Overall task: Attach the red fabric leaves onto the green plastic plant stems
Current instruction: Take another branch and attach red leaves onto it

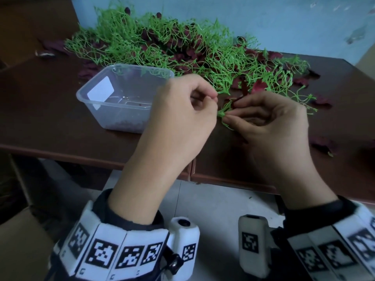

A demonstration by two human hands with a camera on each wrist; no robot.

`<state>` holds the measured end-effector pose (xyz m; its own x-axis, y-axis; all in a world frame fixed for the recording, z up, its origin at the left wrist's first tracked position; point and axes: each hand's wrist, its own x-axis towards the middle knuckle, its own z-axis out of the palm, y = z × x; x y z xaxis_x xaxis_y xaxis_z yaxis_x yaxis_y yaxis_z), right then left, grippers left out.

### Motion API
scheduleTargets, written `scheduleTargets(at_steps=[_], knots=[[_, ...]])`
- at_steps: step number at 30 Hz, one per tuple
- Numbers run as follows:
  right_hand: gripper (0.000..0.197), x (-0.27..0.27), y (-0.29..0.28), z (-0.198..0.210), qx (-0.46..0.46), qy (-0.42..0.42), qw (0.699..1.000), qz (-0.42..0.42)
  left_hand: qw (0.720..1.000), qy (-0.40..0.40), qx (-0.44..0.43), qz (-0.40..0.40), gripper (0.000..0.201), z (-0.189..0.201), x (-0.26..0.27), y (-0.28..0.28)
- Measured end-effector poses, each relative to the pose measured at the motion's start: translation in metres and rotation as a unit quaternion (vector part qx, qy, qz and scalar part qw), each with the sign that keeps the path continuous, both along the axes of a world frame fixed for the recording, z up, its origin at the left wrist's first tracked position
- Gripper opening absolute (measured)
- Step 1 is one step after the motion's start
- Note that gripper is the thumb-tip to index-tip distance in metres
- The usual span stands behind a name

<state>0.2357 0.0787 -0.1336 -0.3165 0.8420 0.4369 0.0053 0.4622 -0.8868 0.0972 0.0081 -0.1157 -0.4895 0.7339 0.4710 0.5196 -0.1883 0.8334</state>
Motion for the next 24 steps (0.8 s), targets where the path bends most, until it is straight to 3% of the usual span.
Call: scheduleTargets(at_steps=[5, 8, 11, 16, 20, 24], knots=[[0.026, -0.005, -0.004, 0.0, -0.008, 0.008, 1.0, 0.025, 0.985, 0.117, 0.027, 0.123, 0.017, 0.018, -0.026, -0.016], [0.028, -0.007, -0.006, 0.0, -0.002, -0.002, 1.0, 0.03, 0.962, 0.174, -0.057, 0.203, 0.02, 0.017, -0.046, -0.02], [0.027, -0.01, -0.009, -0.001, 0.016, -0.036, 0.999, 0.032, 0.941, 0.176, -0.163, 0.237, 0.025, 0.015, -0.064, -0.025], [0.022, -0.014, -0.015, -0.002, 0.049, -0.07, 0.996, 0.029, 0.927, 0.168, -0.249, 0.225, 0.019, 0.019, -0.071, -0.034], [0.024, -0.014, -0.015, -0.002, 0.057, -0.074, 0.995, 0.028, 0.928, 0.145, -0.3, 0.168, 0.014, 0.017, -0.069, -0.036], [0.024, -0.015, -0.016, -0.002, 0.053, -0.073, 0.995, 0.036, 0.929, 0.133, -0.312, 0.146, 0.007, 0.014, -0.072, -0.031]])
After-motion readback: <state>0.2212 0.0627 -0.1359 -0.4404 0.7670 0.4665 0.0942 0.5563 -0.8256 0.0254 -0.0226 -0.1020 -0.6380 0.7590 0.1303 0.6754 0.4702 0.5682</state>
